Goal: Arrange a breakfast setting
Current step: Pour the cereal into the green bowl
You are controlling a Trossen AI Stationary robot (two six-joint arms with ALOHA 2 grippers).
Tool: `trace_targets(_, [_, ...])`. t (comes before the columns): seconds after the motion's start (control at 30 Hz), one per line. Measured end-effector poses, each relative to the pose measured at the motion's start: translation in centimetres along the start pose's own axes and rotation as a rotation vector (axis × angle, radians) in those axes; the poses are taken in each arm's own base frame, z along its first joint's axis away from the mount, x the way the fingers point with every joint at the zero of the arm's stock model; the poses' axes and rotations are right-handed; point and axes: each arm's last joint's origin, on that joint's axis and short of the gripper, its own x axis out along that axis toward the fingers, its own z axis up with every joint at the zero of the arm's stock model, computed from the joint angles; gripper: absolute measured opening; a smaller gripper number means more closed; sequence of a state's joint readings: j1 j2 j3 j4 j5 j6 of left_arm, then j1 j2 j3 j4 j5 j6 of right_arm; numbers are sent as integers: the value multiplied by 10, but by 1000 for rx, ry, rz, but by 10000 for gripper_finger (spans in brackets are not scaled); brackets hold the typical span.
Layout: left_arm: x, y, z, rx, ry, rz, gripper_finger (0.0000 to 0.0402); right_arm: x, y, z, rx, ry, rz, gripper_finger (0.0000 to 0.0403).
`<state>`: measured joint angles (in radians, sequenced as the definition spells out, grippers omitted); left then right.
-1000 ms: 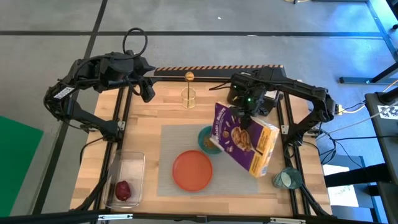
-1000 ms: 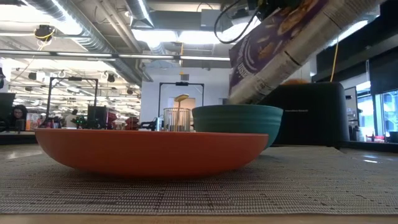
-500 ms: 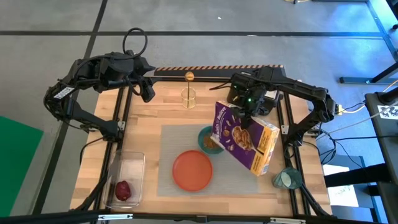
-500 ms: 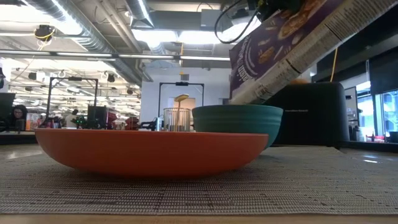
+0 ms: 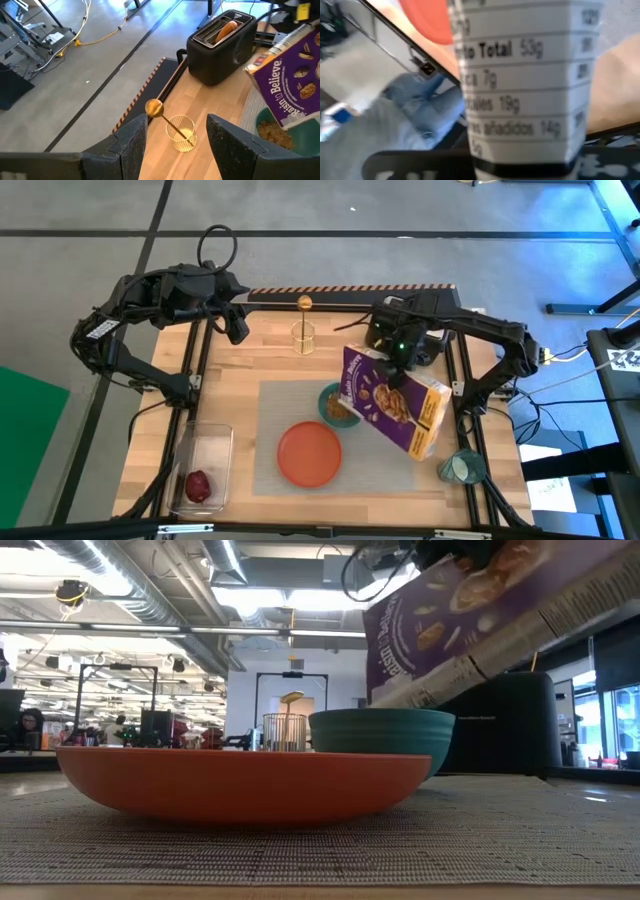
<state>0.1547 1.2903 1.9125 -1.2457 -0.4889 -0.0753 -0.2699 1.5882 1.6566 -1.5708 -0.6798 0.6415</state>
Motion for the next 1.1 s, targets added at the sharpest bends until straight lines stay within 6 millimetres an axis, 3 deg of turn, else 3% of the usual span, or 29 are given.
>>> trace_targets(0.3, [0,0,0,4,-1,2,199,3,2,-5,-86,-51,-91,10])
trace_targets(0.53, [0,1,0,7,-2,19,199,-6,4,-26,-176,-113,-121,9])
trace_targets(0.9, [3,7,1,-15,1,54,199,14,20,-47,-393,-115,-237,6])
trace_targets(1.1, [3,7,1,-22,-4,54,199,6,21,-62,-455,-213,-263,6])
